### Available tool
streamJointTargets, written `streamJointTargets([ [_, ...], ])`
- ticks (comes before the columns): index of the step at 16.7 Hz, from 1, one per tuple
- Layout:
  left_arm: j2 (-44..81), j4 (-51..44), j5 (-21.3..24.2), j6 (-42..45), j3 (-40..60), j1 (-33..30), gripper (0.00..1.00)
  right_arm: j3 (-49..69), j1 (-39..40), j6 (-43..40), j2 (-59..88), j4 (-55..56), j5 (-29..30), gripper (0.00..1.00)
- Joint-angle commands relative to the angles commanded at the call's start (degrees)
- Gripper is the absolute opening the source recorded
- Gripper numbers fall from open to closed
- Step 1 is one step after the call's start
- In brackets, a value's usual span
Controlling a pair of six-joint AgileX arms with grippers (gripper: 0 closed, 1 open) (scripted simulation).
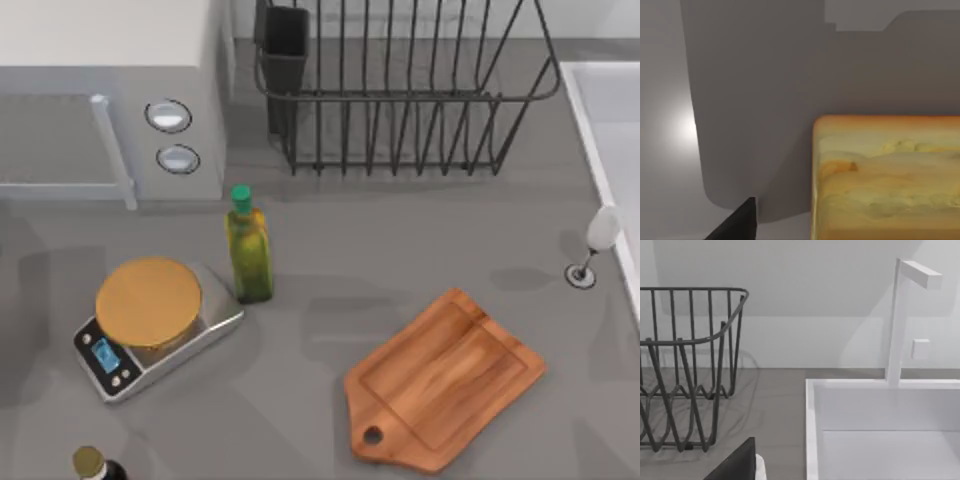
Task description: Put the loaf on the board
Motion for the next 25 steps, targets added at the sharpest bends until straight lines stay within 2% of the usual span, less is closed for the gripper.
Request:
streamJointTargets([
  [1, 0.0, 0.0, 0.0, 0.0, 0.0, 0.0, 1.00, 0.0, 0.0, 0.0, 0.0, 0.0, 0.0, 1.00],
  [14, 0.0, 0.0, 0.0, 0.0, 0.0, 0.0, 0.02, 0.0, 0.0, 0.0, 0.0, 0.0, 0.0, 1.00],
  [25, -1.2, -1.7, -0.6, -0.1, -0.1, 0.3, 0.00, 0.0, 0.0, 0.0, 0.0, 0.0, 0.0, 1.00],
])
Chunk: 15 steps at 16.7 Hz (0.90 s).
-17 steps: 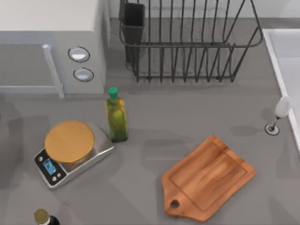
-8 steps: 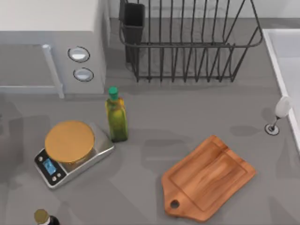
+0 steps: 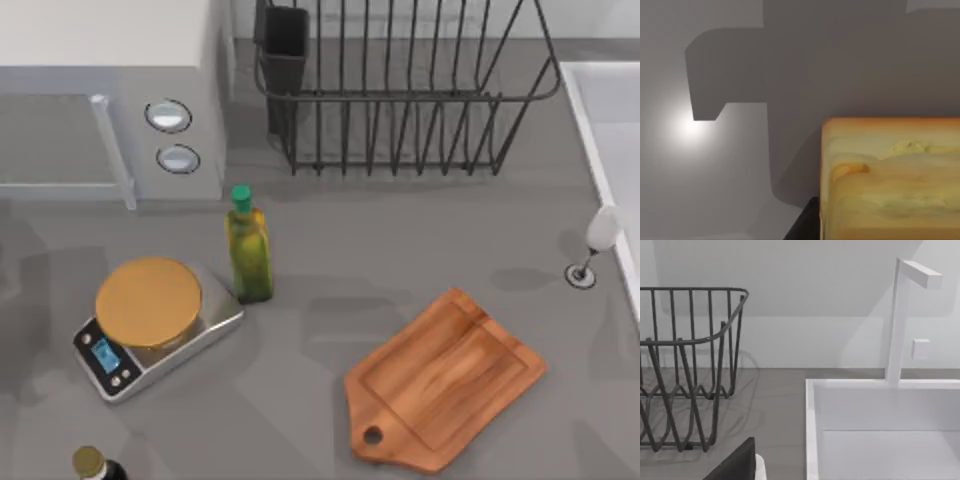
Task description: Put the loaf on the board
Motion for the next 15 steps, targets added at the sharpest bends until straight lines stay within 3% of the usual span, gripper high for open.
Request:
streamJointTargets([
  [8, -8.3, -12.4, -6.7, 3.4, 5.8, -2.4, 0.00, 0.0, 0.0, 0.0, 0.0, 0.0, 0.0, 1.00],
  [11, -9.3, -16.4, -6.0, 3.2, 9.1, -2.7, 0.00, 0.0, 0.0, 0.0, 0.0, 0.0, 0.0, 1.00],
  [15, -8.1, -19.8, -1.8, 0.9, 13.0, -1.0, 0.00, 0.0, 0.0, 0.0, 0.0, 0.0, 0.0, 1.00],
])
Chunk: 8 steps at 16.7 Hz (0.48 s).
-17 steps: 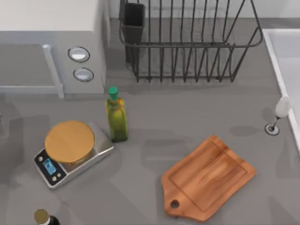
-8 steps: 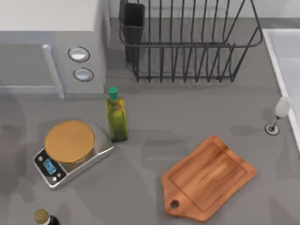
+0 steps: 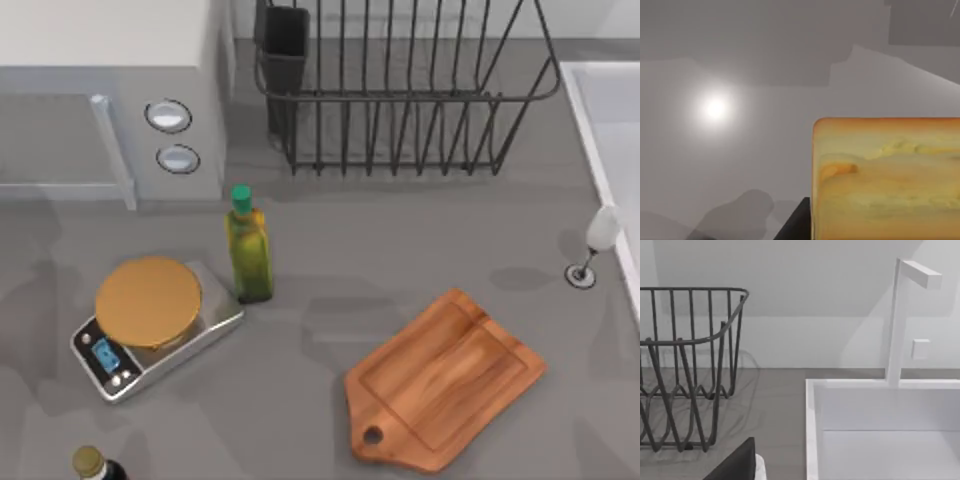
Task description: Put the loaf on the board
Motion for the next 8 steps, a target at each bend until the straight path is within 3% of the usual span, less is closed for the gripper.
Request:
streamJointTargets([
  [3, 0.9, -1.0, 2.3, -1.3, 1.0, 0.8, 0.00, 0.0, 0.0, 0.0, 0.0, 0.0, 0.0, 1.00],
  [8, 0.7, -0.8, 2.2, -1.2, 0.9, 0.6, 0.00, 0.0, 0.0, 0.0, 0.0, 0.0, 0.0, 1.00],
])
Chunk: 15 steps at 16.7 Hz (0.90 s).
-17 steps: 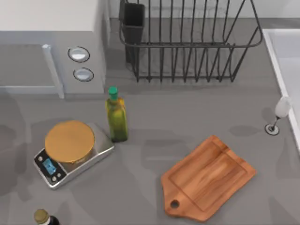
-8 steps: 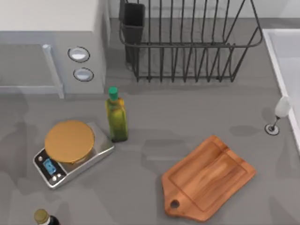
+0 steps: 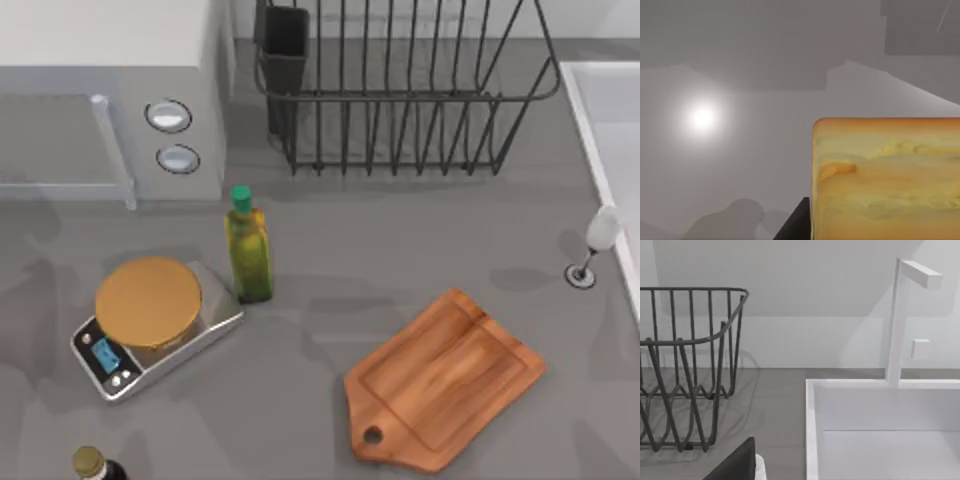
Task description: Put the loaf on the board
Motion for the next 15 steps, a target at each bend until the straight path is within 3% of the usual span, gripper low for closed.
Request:
streamJointTargets([
  [3, -0.8, -2.1, -0.3, -3.3, -1.2, -3.2, 0.00, 0.0, 0.0, 0.0, 0.0, 0.0, 0.0, 1.00],
  [6, -2.3, -5.3, -0.6, -11.6, -1.9, -11.1, 0.00, 0.0, 0.0, 0.0, 0.0, 0.0, 0.0, 1.00],
  [15, -1.0, -9.2, -1.3, -54.8, 6.5, -46.2, 0.00, 0.0, 0.0, 0.0, 0.0, 0.0, 0.0, 1.00],
])
